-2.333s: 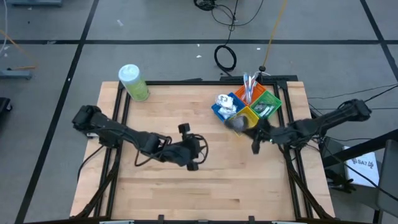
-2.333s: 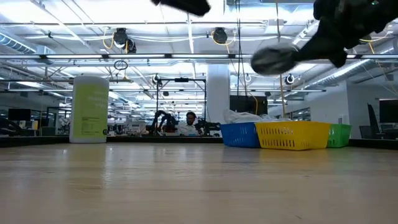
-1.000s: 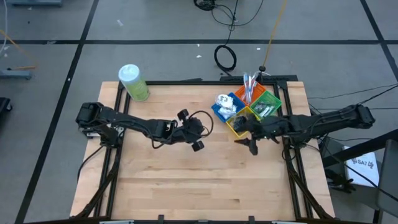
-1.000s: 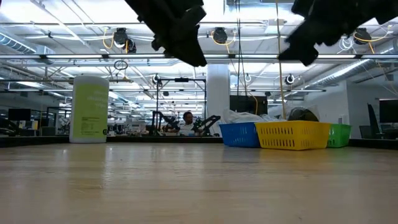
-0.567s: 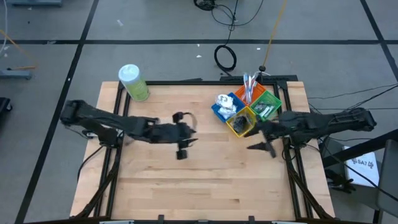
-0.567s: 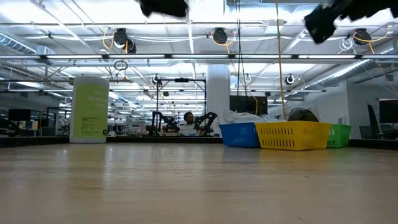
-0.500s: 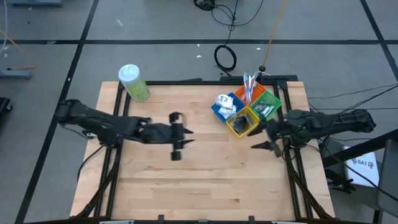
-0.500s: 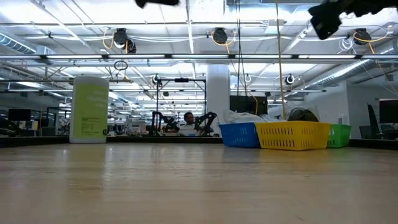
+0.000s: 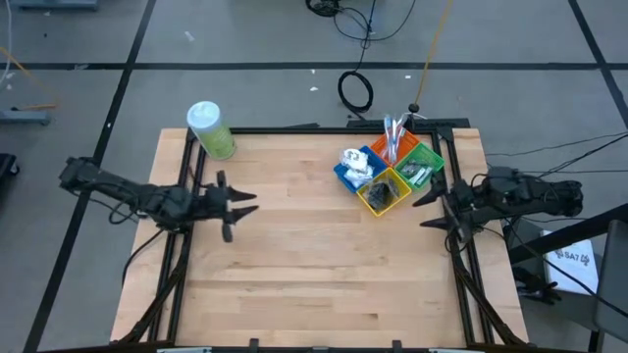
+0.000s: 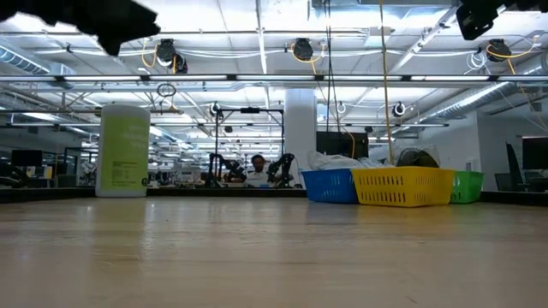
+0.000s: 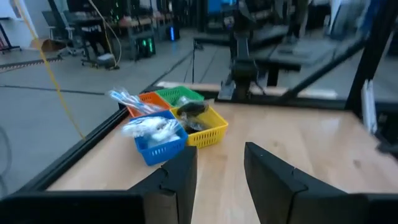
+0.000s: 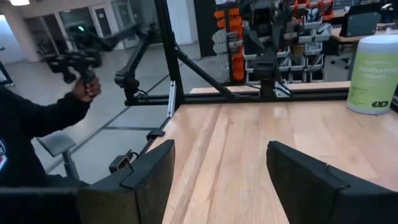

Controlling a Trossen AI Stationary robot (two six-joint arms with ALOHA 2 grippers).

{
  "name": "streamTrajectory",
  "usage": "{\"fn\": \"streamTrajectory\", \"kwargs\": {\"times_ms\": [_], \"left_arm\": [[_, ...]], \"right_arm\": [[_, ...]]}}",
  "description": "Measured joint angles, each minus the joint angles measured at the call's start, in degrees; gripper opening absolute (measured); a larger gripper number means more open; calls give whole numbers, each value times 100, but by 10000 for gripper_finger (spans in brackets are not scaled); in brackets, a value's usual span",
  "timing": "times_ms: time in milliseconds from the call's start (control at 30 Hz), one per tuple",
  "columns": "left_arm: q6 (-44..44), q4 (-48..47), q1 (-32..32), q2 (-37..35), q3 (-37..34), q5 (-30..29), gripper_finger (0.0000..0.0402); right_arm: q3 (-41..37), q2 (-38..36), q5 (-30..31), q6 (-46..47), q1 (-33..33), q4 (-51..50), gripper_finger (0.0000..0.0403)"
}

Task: Pick & Place Travel size toiletries
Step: Return to Home Position

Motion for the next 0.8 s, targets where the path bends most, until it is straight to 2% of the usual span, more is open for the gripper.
{"fn": "streamTrajectory", "kwargs": {"times_ms": [233, 467, 633, 800], "left_arm": [[-235, 126, 2, -1596, -1305, -2, 133], [-168, 13, 157, -3011, -1887, 160, 133], [-170, -227, 225, -3616, -2196, 357, 133], [-190, -236, 240, -3783, -2486, 321, 133]], "right_arm": [[-173, -108, -35, 29, 0, 122, 243], [-306, -294, -42, 203, -1, 174, 243], [-306, -424, -44, 127, 0, 177, 243], [-306, -451, -46, -137, 0, 71, 242]]}}
